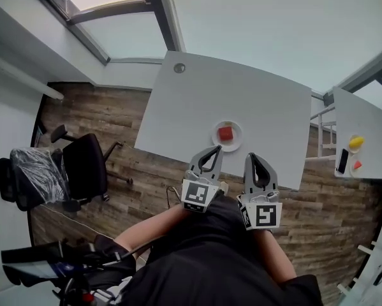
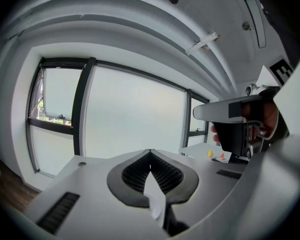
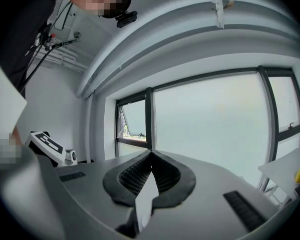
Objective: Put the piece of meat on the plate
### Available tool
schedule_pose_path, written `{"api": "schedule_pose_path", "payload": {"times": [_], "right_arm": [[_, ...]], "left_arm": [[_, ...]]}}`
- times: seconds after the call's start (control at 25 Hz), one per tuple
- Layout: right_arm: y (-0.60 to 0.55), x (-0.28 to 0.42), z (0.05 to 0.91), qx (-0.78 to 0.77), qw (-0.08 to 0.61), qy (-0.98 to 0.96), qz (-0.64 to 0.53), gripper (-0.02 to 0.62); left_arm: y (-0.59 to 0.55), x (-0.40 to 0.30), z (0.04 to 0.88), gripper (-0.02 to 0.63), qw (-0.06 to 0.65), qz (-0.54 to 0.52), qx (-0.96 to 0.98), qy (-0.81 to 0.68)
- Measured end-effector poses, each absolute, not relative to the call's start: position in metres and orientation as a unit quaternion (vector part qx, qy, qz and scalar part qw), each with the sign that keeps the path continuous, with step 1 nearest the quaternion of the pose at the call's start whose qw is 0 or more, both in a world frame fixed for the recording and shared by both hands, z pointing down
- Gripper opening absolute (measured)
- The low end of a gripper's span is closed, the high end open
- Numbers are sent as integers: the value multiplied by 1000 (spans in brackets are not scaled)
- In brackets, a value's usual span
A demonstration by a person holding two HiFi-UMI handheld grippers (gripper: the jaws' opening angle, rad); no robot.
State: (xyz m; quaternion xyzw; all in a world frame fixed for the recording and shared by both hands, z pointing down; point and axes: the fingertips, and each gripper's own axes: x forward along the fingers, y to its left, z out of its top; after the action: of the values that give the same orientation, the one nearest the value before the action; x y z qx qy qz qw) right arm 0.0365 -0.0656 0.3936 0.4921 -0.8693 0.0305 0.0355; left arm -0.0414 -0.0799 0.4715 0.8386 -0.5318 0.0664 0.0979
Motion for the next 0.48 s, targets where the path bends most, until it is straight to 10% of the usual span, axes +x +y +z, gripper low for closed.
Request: {"api": "schedule_pose_path", "payload": {"times": [0.48], "right_arm": [[-83, 33, 395, 493, 42, -869, 24, 4]], "left_arm": [[-89, -56, 462, 5, 69, 73, 823, -559]]}}
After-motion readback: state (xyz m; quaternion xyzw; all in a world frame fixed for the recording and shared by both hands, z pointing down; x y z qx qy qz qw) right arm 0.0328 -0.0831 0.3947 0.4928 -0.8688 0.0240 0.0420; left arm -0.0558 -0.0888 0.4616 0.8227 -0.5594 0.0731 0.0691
